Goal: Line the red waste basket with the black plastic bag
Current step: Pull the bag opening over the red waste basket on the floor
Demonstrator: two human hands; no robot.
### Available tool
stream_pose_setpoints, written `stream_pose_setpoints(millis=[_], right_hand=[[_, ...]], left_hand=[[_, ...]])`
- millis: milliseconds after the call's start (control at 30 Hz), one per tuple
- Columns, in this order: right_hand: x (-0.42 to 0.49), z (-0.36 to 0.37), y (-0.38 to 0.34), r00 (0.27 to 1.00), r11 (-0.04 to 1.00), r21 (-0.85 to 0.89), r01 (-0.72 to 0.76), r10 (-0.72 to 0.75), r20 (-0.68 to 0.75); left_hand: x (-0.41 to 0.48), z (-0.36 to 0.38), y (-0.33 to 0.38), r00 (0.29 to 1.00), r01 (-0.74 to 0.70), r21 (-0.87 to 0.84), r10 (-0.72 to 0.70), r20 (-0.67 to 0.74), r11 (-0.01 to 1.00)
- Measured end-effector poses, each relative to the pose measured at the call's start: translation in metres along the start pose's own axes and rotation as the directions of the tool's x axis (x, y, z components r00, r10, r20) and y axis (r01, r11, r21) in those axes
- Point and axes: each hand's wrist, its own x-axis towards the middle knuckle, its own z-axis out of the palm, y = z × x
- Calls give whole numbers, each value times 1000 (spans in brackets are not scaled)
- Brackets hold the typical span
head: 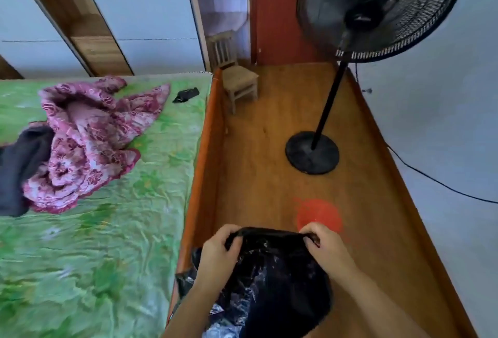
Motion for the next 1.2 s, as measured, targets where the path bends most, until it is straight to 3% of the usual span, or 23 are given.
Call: stream_pose_setpoints(millis=[367, 733, 967, 1200], right_hand=[[-40, -114, 123, 987, 995, 56, -84, 91, -133], [18, -146, 167, 981, 989, 85, -124, 135, -138], [84, -165, 173, 993, 995, 65, -78, 84, -84], [130, -159, 208, 999, 999, -42, -7, 9, 39]], left_hand=[[-2, 161, 73, 992, 47, 4, -47, 121, 999], [61, 230, 79, 979, 159, -4, -157, 126, 987], [123, 242, 78, 966, 255, -129, -258, -9, 958], [149, 256, 71, 939, 311, -100, -322, -124, 945]])
